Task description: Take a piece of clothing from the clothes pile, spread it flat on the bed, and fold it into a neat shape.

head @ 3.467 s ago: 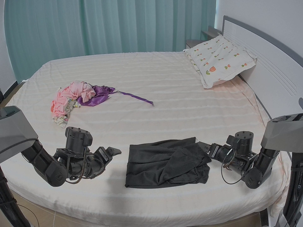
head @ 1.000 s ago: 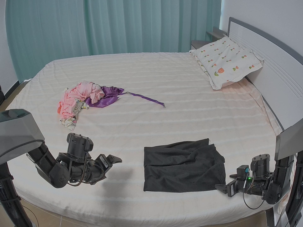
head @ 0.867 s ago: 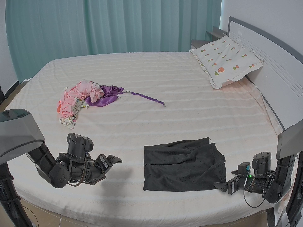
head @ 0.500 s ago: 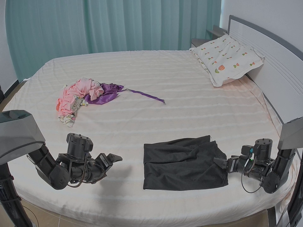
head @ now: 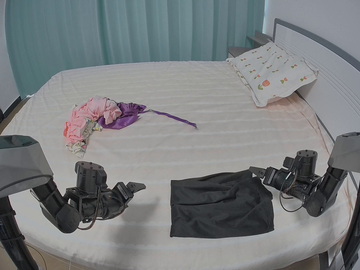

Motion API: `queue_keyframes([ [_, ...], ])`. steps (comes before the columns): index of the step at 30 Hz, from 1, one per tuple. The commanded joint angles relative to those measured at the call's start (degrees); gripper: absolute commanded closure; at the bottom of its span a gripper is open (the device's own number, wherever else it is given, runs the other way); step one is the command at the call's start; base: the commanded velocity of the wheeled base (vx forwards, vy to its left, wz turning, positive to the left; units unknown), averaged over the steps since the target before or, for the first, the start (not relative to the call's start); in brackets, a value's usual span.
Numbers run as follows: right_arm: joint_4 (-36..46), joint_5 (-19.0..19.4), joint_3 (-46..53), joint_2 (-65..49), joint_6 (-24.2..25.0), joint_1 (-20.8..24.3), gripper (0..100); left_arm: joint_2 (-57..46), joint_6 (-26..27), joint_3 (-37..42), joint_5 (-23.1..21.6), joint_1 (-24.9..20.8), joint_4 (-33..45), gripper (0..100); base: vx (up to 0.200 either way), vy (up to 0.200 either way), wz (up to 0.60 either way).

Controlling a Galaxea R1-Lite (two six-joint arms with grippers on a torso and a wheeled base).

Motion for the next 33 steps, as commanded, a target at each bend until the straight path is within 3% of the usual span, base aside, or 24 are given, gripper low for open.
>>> queue_keyframes([
  [1,0.42,0.10,-0.55,2.58,0.06,0.37,0,-0.27,0.02,0.62,-0.08,-0.30,-0.20,0,0.000,0.000,0.00],
  [10,0.95,1.42,-0.99,5.92,-0.03,0.37,0,0.25,0.11,0.62,-0.08,-0.39,-0.29,0,0.000,0.000,0.00],
  [11,0.95,1.42,-1.52,6.44,-0.03,0.37,100,0.25,0.02,0.62,-0.08,-0.39,-0.29,0,0.000,0.000,0.00],
  [33,-0.28,0.81,-5.21,6.71,1.46,-0.95,100,1.22,-0.24,-0.26,-0.08,-0.13,-0.46,0,0.000,0.000,0.00],
])
